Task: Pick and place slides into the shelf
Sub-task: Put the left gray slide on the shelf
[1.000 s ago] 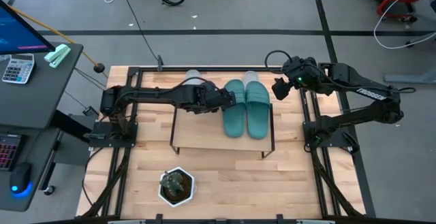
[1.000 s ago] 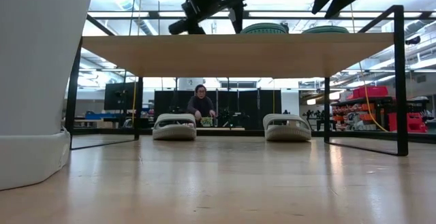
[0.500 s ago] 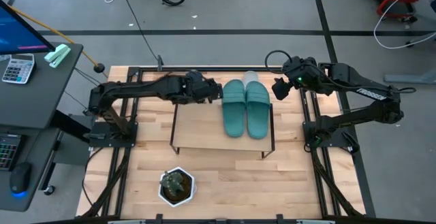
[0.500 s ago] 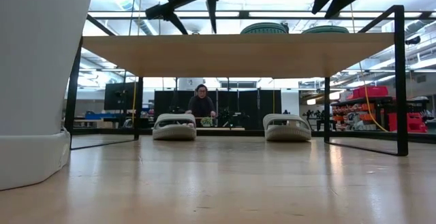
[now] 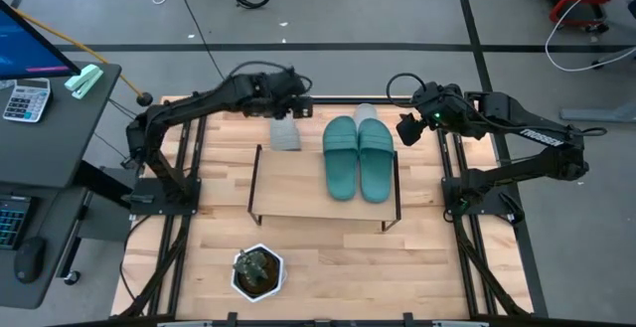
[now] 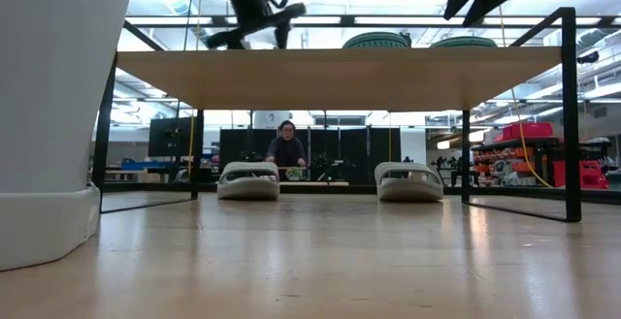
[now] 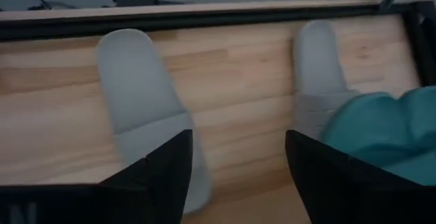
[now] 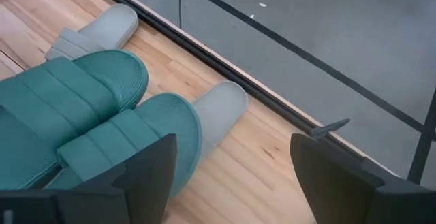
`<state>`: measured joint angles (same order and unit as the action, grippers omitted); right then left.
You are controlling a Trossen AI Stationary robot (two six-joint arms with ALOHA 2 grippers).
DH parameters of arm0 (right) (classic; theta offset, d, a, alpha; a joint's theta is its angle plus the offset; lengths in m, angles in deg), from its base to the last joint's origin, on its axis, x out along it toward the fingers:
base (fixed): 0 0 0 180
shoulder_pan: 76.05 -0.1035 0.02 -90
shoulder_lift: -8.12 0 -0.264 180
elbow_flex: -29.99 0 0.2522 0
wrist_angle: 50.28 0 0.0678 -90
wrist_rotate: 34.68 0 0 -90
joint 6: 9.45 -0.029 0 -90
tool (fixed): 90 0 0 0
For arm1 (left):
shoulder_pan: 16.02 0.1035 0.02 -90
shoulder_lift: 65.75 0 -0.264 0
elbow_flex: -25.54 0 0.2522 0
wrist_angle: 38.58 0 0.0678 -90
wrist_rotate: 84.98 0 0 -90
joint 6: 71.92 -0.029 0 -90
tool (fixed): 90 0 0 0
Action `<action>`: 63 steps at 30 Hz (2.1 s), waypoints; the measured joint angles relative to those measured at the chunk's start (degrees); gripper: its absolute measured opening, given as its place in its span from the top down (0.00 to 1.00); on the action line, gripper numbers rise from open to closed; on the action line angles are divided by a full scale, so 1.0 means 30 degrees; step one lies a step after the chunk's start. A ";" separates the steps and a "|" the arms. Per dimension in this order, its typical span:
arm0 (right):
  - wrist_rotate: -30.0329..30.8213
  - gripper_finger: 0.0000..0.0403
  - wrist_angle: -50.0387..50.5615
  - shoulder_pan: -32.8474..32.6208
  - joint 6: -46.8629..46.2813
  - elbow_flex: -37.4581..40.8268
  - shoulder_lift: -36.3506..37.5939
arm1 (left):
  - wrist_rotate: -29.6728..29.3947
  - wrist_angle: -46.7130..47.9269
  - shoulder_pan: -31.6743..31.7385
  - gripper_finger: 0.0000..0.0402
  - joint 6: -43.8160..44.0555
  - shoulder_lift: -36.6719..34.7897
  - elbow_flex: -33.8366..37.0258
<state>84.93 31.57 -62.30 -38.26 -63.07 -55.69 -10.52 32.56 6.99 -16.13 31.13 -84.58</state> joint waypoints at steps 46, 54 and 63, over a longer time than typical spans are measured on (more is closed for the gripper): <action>-0.1371 0.27 -0.0299 -0.0015 -0.5933 0.0000 -0.2317 | 1.0421 -1.4772 0.9792 0.62 0.0081 -0.9406 1.9992; -0.1706 0.27 -0.0299 -0.0022 -0.7069 0.0000 -0.2324 | 1.1104 -1.6831 0.9891 0.46 0.0340 -0.7401 2.0094; -0.2022 0.27 -0.0629 -0.0022 -0.7106 0.0000 -0.2324 | 1.2983 -1.7367 0.9792 0.33 0.0205 -0.5261 2.0094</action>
<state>78.87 29.68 -62.36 -59.58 -63.07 -62.66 28.43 -19.54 36.36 -15.52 15.34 -24.29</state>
